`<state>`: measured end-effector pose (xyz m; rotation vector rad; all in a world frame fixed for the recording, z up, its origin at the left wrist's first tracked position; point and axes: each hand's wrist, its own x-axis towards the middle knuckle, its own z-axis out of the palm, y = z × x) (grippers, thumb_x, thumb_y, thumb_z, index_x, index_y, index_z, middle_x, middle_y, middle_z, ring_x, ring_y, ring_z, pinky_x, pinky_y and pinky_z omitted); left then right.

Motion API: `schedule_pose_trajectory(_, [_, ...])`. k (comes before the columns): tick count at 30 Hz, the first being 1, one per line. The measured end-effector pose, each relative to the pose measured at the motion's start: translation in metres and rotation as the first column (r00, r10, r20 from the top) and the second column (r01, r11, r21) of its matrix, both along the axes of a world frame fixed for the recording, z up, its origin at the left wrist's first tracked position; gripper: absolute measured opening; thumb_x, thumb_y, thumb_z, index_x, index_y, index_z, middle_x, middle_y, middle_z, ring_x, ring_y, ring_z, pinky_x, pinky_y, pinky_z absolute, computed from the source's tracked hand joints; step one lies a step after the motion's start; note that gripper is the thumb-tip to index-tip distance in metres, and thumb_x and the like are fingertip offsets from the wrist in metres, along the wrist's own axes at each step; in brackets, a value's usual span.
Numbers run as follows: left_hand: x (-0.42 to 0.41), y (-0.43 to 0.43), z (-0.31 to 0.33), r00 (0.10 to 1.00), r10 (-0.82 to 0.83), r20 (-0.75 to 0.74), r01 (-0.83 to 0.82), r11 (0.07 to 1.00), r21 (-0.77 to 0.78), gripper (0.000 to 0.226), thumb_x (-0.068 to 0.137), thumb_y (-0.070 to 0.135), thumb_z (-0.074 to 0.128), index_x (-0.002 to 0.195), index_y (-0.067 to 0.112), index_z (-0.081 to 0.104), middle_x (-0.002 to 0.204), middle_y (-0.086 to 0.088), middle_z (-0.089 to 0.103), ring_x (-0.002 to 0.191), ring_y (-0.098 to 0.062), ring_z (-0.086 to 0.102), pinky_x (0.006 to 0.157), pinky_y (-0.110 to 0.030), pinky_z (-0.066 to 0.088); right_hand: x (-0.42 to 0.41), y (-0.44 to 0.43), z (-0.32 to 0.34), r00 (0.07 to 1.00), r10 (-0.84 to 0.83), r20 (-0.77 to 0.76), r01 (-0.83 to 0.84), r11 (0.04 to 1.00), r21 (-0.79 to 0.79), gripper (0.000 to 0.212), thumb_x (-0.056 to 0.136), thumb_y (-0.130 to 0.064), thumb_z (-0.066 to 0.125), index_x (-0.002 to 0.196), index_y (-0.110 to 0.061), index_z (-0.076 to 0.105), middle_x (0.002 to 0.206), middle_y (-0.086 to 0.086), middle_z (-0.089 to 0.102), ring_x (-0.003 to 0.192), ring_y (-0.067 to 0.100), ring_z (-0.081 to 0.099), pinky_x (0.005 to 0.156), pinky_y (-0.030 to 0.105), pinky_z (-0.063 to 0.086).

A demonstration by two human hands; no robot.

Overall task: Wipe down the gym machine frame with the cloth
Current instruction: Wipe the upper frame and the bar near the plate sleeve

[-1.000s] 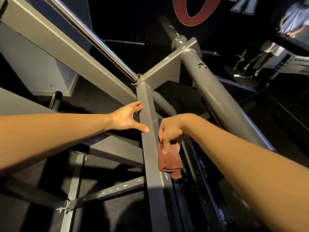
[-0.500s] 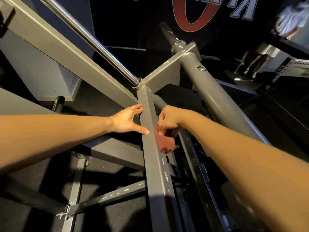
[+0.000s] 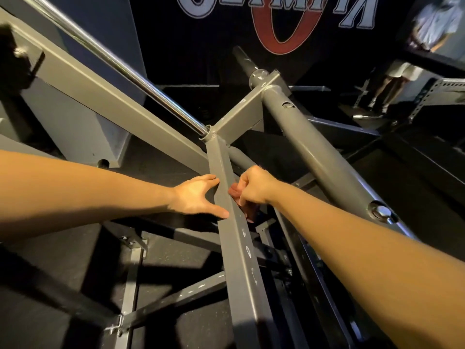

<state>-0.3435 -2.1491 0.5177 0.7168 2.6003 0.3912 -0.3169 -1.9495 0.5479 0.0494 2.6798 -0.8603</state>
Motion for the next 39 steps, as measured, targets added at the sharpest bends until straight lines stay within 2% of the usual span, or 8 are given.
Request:
schedule_pose_trajectory(4, [0.014, 0.006, 0.007, 0.998, -0.067, 0.013, 0.068, 0.993, -0.095, 0.139, 0.062, 0.086, 0.072, 0.164, 0.018, 0.007, 0.172, -0.002, 0.004, 0.158, -0.027, 0.002, 0.128, -0.048, 0.013, 0.037, 0.003, 0.028, 0.959, 0.18, 0.217, -0.194, 0.98, 0.042, 0.025, 0.073, 0.003, 0.084, 0.067, -0.013, 0.065, 0.075, 0.004, 0.067, 0.081, 0.022, 0.066, 0.076, 0.036, 0.057])
schedule_pose_trajectory(8, [0.018, 0.01, 0.006, 0.996, -0.089, 0.005, 0.089, 0.991, -0.1, 0.145, 0.056, 0.088, 0.072, 0.164, 0.015, 0.007, 0.171, -0.004, 0.004, 0.157, -0.03, 0.005, 0.128, -0.047, 0.017, 0.071, 0.006, 0.032, 0.895, 0.235, 0.379, -0.258, 0.966, 0.01, 0.012, 0.074, 0.001, 0.084, 0.082, -0.002, 0.076, 0.078, 0.01, 0.071, 0.083, 0.026, 0.069, 0.087, 0.045, 0.062])
schedule_pose_trajectory(12, [0.014, 0.006, -0.002, 0.997, -0.071, 0.031, 0.073, 0.995, -0.064, 0.159, 0.042, 0.101, 0.061, 0.165, 0.018, 0.003, 0.172, -0.003, -0.005, 0.158, -0.024, -0.004, 0.129, -0.046, 0.011, 0.056, -0.004, 0.03, 0.958, 0.225, 0.178, -0.263, 0.935, 0.237, 0.019, 0.078, -0.014, 0.087, 0.086, -0.005, 0.073, 0.084, 0.008, 0.07, 0.09, 0.025, 0.068, 0.081, 0.037, 0.058])
schedule_pose_trajectory(18, [0.012, 0.003, -0.011, 0.996, -0.088, -0.002, 0.088, 0.995, -0.047, 0.155, 0.045, 0.101, 0.059, 0.164, 0.017, 0.007, 0.172, -0.004, -0.004, 0.158, -0.022, -0.003, 0.129, -0.042, 0.012, 0.0, -0.017, 0.013, 0.991, 0.056, -0.119, -0.034, 0.983, 0.181, 0.017, 0.088, -0.024, 0.079, 0.097, -0.014, 0.068, 0.091, 0.005, 0.068, 0.102, 0.027, 0.069, 0.087, 0.038, 0.058])
schedule_pose_trajectory(23, [0.016, 0.007, 0.001, 0.995, -0.1, -0.006, 0.099, 0.992, -0.077, 0.144, 0.056, 0.092, 0.067, 0.164, 0.016, 0.009, 0.172, -0.007, -0.002, 0.158, -0.023, -0.004, 0.129, -0.042, 0.012, 0.026, -0.013, 0.026, 0.969, 0.227, 0.095, -0.244, 0.93, 0.276, 0.03, 0.085, -0.017, 0.081, 0.072, -0.017, 0.055, 0.074, -0.001, 0.056, 0.084, 0.023, 0.061, 0.072, 0.034, 0.052])
schedule_pose_trajectory(27, [0.023, 0.013, 0.012, 0.997, -0.075, -0.005, 0.074, 0.99, -0.123, 0.139, 0.064, 0.081, 0.072, 0.164, 0.011, 0.004, 0.171, -0.009, -0.004, 0.158, -0.026, -0.003, 0.127, -0.039, 0.01, 0.055, -0.007, 0.032, 0.891, 0.325, 0.315, -0.395, 0.899, 0.188, 0.018, 0.083, -0.015, 0.083, 0.083, 0.0, 0.073, 0.082, 0.015, 0.069, 0.083, 0.027, 0.067, 0.085, 0.04, 0.058])
schedule_pose_trajectory(33, [0.021, 0.008, 0.004, 0.997, -0.07, 0.01, 0.071, 0.997, -0.038, 0.139, 0.058, 0.089, 0.07, 0.164, 0.02, 0.011, 0.172, -0.005, -0.002, 0.158, -0.024, -0.005, 0.128, -0.047, 0.012, 0.029, -0.011, 0.024, 0.959, 0.271, 0.081, -0.283, 0.899, 0.334, 0.031, 0.087, -0.022, 0.08, 0.069, -0.018, 0.055, 0.074, 0.001, 0.06, 0.078, 0.022, 0.063, 0.069, 0.033, 0.052])
schedule_pose_trajectory(39, [0.019, 0.003, -0.004, 0.997, -0.076, -0.008, 0.076, 0.996, -0.047, 0.141, 0.057, 0.093, 0.065, 0.164, 0.018, 0.012, 0.172, -0.004, -0.003, 0.158, -0.026, -0.002, 0.128, -0.048, 0.015, -0.005, -0.018, 0.013, 0.968, 0.237, -0.076, -0.2, 0.922, 0.332, 0.022, 0.092, -0.025, 0.076, 0.086, -0.017, 0.056, 0.087, -0.001, 0.061, 0.097, 0.026, 0.067, 0.085, 0.038, 0.057])
